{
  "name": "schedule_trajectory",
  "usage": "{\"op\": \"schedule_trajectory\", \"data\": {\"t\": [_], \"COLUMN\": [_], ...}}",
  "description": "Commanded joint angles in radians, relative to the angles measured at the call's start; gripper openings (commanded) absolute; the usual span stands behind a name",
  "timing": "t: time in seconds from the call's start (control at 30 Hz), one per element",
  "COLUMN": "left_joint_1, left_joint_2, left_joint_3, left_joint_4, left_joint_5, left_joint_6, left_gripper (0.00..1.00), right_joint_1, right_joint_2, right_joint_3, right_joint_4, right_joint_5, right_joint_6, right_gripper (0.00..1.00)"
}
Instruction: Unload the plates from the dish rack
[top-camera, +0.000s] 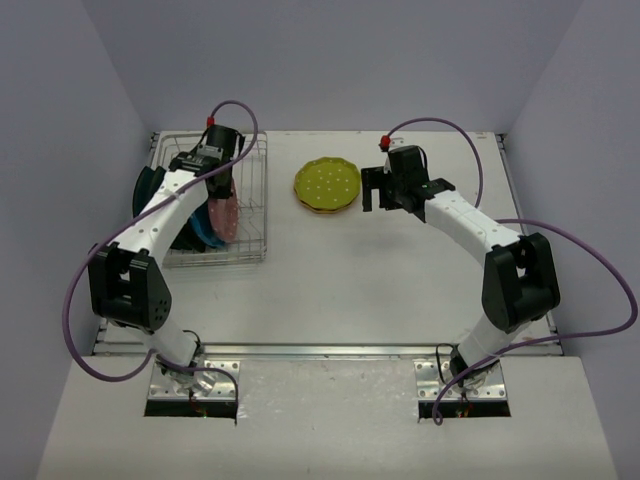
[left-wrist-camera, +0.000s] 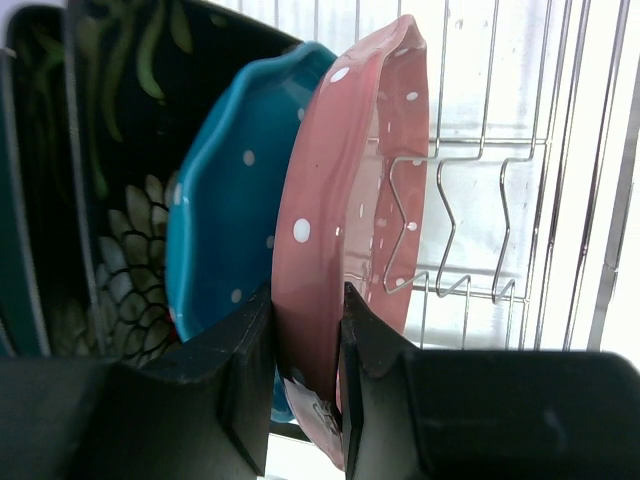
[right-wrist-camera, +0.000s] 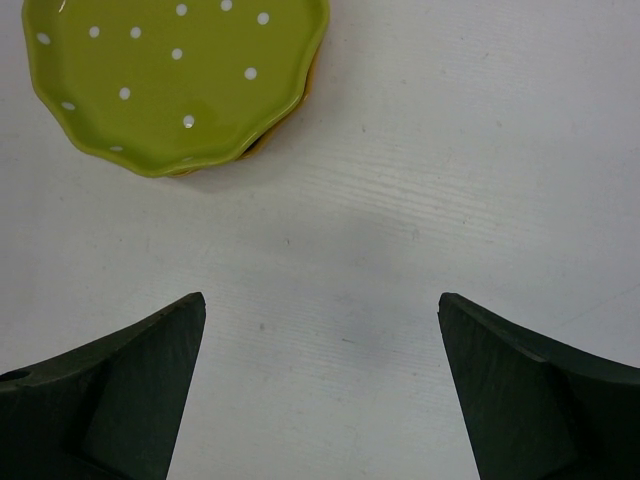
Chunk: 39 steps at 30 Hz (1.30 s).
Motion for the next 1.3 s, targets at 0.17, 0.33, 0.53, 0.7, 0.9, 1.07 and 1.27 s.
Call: {"op": "schedule_trajectory", "data": {"t": [0.17, 0.33, 0.53, 0.7, 0.9, 1.07, 1.27], "left_joint_1": [-0.044, -0.066, -0.071, -0.07, -0.057, 0.0, 0.06], "left_joint_2": [-0.129, -0.151, -0.191, -0.252, -0.312, -0.296, -0.25], "left_joint_3": [0.149, 0.186, 0.221, 0.21, 0.145, 0.11, 0.068], "left_joint_4": [0.099, 0.102, 0.088, 0.098, 0.122, 0.16, 0.212], "left_joint_5": [-0.098, -0.113, -0.066, 0.116, 0.594, 0.902, 1.16], "left_joint_6": [0.119, 0.15, 0.151, 0.091, -0.026, -0.108, -0.186], "left_gripper": [0.0, 0.0, 0.0, 0.0, 0.0, 0.0, 0.0], "right_joint_1": [-0.001, -0.001, -0.001, -0.001, -0.001, -0.006, -0.013], "right_joint_2": [-0.036, -0.04, -0.057, -0.11, -0.168, -0.186, -0.163], "right_joint_3": [0.048, 0.051, 0.038, -0.01, -0.053, -0.077, -0.139], "right_joint_4": [0.031, 0.029, 0.054, 0.131, 0.251, 0.342, 0.468], "right_joint_5": [-0.027, -0.068, -0.126, -0.238, -0.463, -0.656, -0.847], "right_joint_6": [0.012, 0.016, 0.024, 0.047, 0.1, 0.168, 0.287], "right_gripper": [0.99, 0.99, 0.99, 0.99, 0.99, 0.99, 0.99]}}
